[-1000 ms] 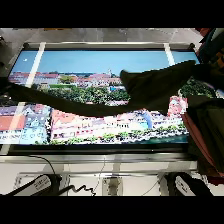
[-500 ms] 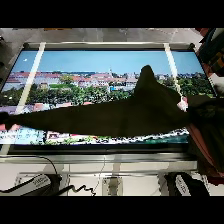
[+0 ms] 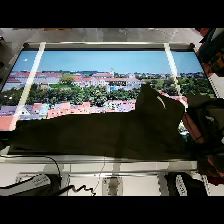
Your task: Fold the clothes and pants, and hang the long-sleeved shirts on hangers.
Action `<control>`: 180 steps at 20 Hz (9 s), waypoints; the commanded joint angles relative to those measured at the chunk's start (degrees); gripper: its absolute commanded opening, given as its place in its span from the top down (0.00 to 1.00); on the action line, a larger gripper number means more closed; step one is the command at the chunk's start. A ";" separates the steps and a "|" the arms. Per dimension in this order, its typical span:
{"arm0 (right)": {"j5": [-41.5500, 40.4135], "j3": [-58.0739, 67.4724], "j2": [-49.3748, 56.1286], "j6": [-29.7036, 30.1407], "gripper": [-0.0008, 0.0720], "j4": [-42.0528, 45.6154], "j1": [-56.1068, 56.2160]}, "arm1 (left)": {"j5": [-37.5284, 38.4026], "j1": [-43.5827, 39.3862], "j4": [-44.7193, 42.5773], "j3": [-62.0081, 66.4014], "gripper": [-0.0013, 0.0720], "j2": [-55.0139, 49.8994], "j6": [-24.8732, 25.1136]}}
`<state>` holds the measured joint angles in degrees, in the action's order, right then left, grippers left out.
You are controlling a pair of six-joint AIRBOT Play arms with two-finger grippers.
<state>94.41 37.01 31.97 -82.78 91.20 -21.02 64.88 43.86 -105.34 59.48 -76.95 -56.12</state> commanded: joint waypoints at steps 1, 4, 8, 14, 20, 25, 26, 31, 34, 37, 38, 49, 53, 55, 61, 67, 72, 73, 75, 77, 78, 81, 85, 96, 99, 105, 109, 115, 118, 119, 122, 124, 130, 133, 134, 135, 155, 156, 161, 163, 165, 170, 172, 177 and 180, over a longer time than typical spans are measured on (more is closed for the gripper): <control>6.75 -0.66 -0.61 -0.72 0.95 0.57 -0.02 | 0.39 0.59 -3.69 -0.33 0.96 -1.81 0.00; 4.63 -0.63 -0.59 -0.72 0.33 0.52 -0.02 | 0.85 0.68 -2.95 -0.33 0.32 -2.64 -0.02; -7.54 0.28 0.24 -0.76 0.21 -4.26 0.00 | -0.15 -1.36 -1.09 1.22 0.01 -2.45 -7.23; -35.82 3.26 11.41 -3.52 0.22 -16.13 0.00 | -4.07 -12.94 11.08 8.90 0.01 -1.38 -18.91; -37.09 15.72 32.61 21.09 0.22 -50.64 4.50 | -10.34 -29.20 30.45 9.86 0.01 -1.51 -18.86; -45.33 31.04 44.35 21.51 0.09 -34.05 21.66 | -12.46 -39.78 30.42 9.86 0.01 -1.51 -18.91; -47.21 33.20 46.73 17.92 0.09 -30.67 24.50 | -12.87 -41.35 30.45 9.86 0.01 -1.51 -18.91; -46.31 46.56 59.39 5.75 0.09 -23.78 30.45 | -13.94 -45.70 30.45 9.86 0.01 -1.64 -18.88; -38.47 58.10 66.82 -2.19 0.14 -17.59 30.27 | -13.90 -46.38 30.69 9.84 0.01 -2.32 -18.91; -20.52 68.26 74.38 -3.41 0.14 -9.07 29.92 | -13.90 -46.40 30.86 9.84 0.01 -3.28 -18.91; -14.64 69.92 76.52 -3.48 0.14 -7.28 29.92 | -13.88 -46.40 31.32 9.84 0.01 -3.63 -18.91; -16.48 82.42 77.00 5.64 0.95 -15.41 33.24 | -13.94 -46.45 37.00 9.86 0.01 -5.62 -18.91; -12.44 78.66 65.51 5.99 0.95 -21.27 34.03 | -13.20 -46.58 42.60 9.86 0.01 -5.62 -18.86; -8.63 74.86 58.27 6.43 0.95 -17.53 33.83 | -13.20 -47.25 45.35 9.86 0.01 -5.62 -18.82; 3.58 44.81 33.24 5.31 0.96 -10.93 28.24 | -12.44 -56.39 49.75 9.86 0.01 -5.64 -17.97; 11.17 10.01 6.56 0.24 0.95 -9.92 26.97 | -26.60 -71.45 56.37 9.88 0.01 -7.43 -18.03; 11.06 3.30 -2.45 -0.72 0.95 -10.49 26.97 | -29.49 -79.03 62.60 15.91 0.02 -13.81 -18.03; 11.02 3.28 -2.45 -0.74 0.95 -10.27 26.97 | -28.92 -79.84 62.55 18.34 0.02 -15.80 -18.03; 10.38 3.28 -2.21 -0.74 0.66 -10.16 26.97 | -26.86 -80.30 62.53 23.52 0.02 -20.02 -18.01; 7.58 3.28 -2.21 -0.74 0.32 -10.12 26.97 | -23.12 -79.84 62.58 29.20 0.01 -25.27 -18.23; 6.05 3.28 -2.21 -0.74 0.32 -10.08 26.97 | -20.39 -79.41 62.55 31.67 0.01 -27.85 -20.35; 1.33 3.28 -2.21 -0.72 0.32 -10.10 26.97 | -14.62 -77.57 62.53 37.38 0.01 -35.15 -24.37; -3.23 3.28 -2.21 -0.70 0.32 -10.01 26.97 | -15.15 -75.89 57.99 39.56 0.02 -39.28 -14.71; -13.44 3.28 -2.21 -0.68 0.32 -9.68 26.97 | -17.73 -80.08 54.86 43.45 0.03 -42.53 4.13; -13.46 3.28 -2.21 -0.66 0.32 -8.96 26.97 | -18.32 -81.33 55.28 43.45 0.05 -42.73 7.82; -13.44 3.28 -2.21 -0.66 0.32 -7.61 26.97 | -30.27 -83.10 53.79 43.50 0.93 -42.66 7.74; -14.78 3.28 -2.21 -0.66 0.32 -4.15 26.97 | -29.07 -81.50 38.95 43.56 0.96 -38.49 4.28; -28.94 3.30 -2.21 -7.30 0.32 1.11 26.95 | -29.62 -72.41 5.84 43.56 0.95 -21.44 -18.51; -36.13 3.30 -2.21 -11.76 0.33 2.08 26.95 | -30.80 -65.75 5.75 43.56 0.95 -13.14 -18.53; -37.70 3.28 -2.21 -12.61 0.33 2.27 26.95 | -31.04 -63.82 5.75 43.56 0.95 -11.06 -18.53; -39.21 3.28 -2.21 -12.79 0.33 2.45 26.95 | -31.06 -58.42 5.70 43.56 0.95 -6.60 -18.49; -39.32 3.28 -2.21 -12.79 0.38 3.06 26.95 | -31.39 -55.28 5.70 43.56 0.95 -4.96 -18.49; -37.92 3.28 2.54 -16.76 0.54 6.43 15.41 | -33.64 -45.70 5.70 43.56 0.96 -0.87 -25.40; -33.22 3.28 10.12 -8.24 0.74 3.15 3.78 | -33.97 -39.74 5.73 43.56 0.96 1.29 -25.38; -30.97 3.28 12.81 -4.37 0.86 -0.07 0.72 | -34.03 -37.92 5.73 43.56 0.96 1.86 -25.79; -28.52 3.28 15.74 0.04 0.90 -3.78 -1.81 | -33.62 -36.33 5.84 43.56 0.96 2.23 -26.62; -2.67 -5.57 21.31 18.93 0.44 -20.26 -5.01 | 1.20 -25.55 7.04 43.41 0.95 -14.16 -27.06; -2.64 -5.57 21.31 18.67 0.44 -18.86 -5.01 | 1.18 -25.59 7.50 43.41 0.96 -14.29 -27.06; 0.70 -5.66 22.67 14.51 0.44 -18.27 -4.98 | 1.18 -25.57 8.33 43.41 0.95 -14.38 -27.06; 0.74 -6.12 24.28 14.51 0.45 -22.34 -4.81 | 1.16 -25.57 8.35 43.41 0.95 -14.38 -27.06; 1.20 -7.58 27.04 14.51 0.45 -23.21 -2.97 | 1.16 -25.57 8.50 43.41 0.96 -14.38 -27.06; -1.84 -8.00 30.16 17.46 0.91 -22.25 1.07 | 1.14 -25.59 8.50 43.41 0.96 -14.38 -27.06; -2.78 -6.34 30.14 17.97 0.95 -23.10 1.07 | 1.11 -25.57 8.50 43.41 0.96 -14.38 -27.06; 2.29 -0.39 30.18 17.11 0.87 -15.17 1.01 | 0.90 -25.57 8.50 43.41 0.96 -14.38 -27.06; 3.82 -2.82 30.23 13.77 0.50 -11.06 1.01 | 0.72 -25.57 8.50 43.41 0.96 -14.38 -27.06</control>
<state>96.07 34.83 62.08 -66.78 75.40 -20.08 65.87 18.24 -96.79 102.91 -91.29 -83.18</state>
